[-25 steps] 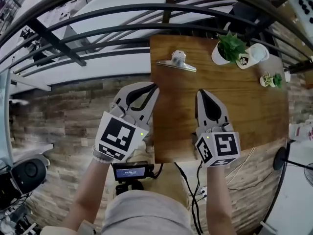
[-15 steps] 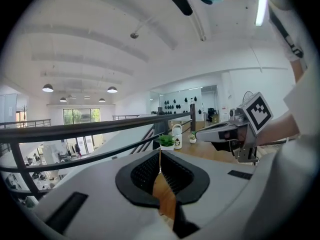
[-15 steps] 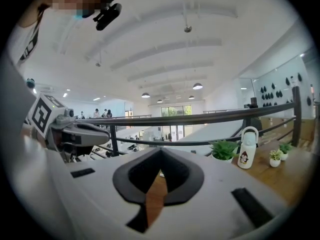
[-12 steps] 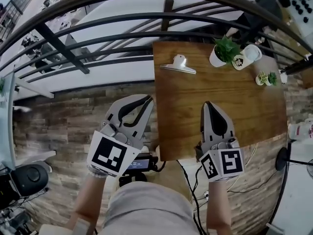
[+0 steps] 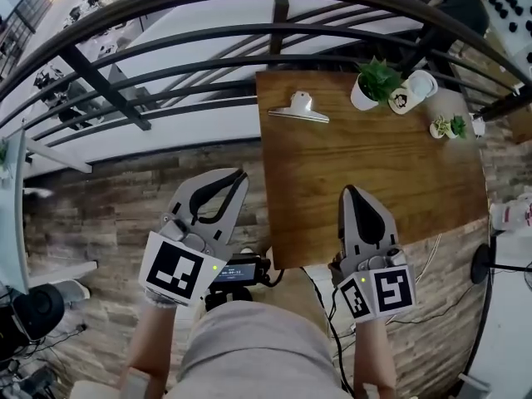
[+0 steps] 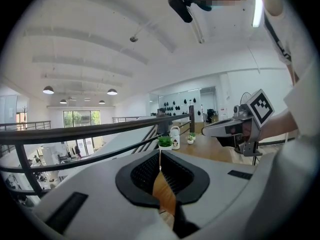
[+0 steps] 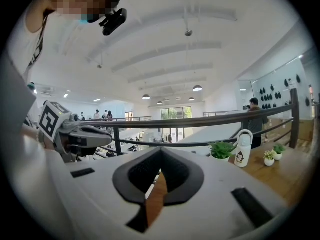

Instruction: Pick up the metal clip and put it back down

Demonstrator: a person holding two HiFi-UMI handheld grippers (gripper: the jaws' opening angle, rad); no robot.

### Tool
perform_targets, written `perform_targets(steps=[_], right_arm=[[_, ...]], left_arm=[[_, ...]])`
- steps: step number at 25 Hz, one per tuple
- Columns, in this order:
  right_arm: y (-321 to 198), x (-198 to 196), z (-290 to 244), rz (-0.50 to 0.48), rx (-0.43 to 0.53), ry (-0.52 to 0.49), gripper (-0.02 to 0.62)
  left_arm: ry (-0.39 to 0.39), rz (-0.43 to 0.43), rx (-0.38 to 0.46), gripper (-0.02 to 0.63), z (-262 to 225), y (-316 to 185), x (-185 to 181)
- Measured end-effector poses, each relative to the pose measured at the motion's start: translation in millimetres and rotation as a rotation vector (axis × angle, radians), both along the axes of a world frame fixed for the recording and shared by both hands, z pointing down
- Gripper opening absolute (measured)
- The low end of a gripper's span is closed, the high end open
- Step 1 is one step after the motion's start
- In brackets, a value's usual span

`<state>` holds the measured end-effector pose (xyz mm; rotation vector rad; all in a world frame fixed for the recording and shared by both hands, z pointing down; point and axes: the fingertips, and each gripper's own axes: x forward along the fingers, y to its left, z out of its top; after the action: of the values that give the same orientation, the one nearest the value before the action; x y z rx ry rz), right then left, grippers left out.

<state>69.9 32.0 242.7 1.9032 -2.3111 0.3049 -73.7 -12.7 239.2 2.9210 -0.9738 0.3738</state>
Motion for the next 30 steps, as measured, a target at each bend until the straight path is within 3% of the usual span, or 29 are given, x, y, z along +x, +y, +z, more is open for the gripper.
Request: perform_targets(steps=[5,11,30], right_arm=[[5.2,1.1,1.8,-0.009,-0.004,0.02,0.005],[7.5,1.3,3.7,-0.018,-0.009,0.127,0.005],[6.4,7.3,6.8,0.017,-0.016,0.088,0.005]], left_arm=[[-0.006,0.006,-0.001,0.014,2.5,0.2,6.3],[-0.009,-0.004,-0.004,0.014,3.3,-2.4,4.9],[-0.018,-0.041,-0.021,0.014,10.6,-6.3,-11.2]])
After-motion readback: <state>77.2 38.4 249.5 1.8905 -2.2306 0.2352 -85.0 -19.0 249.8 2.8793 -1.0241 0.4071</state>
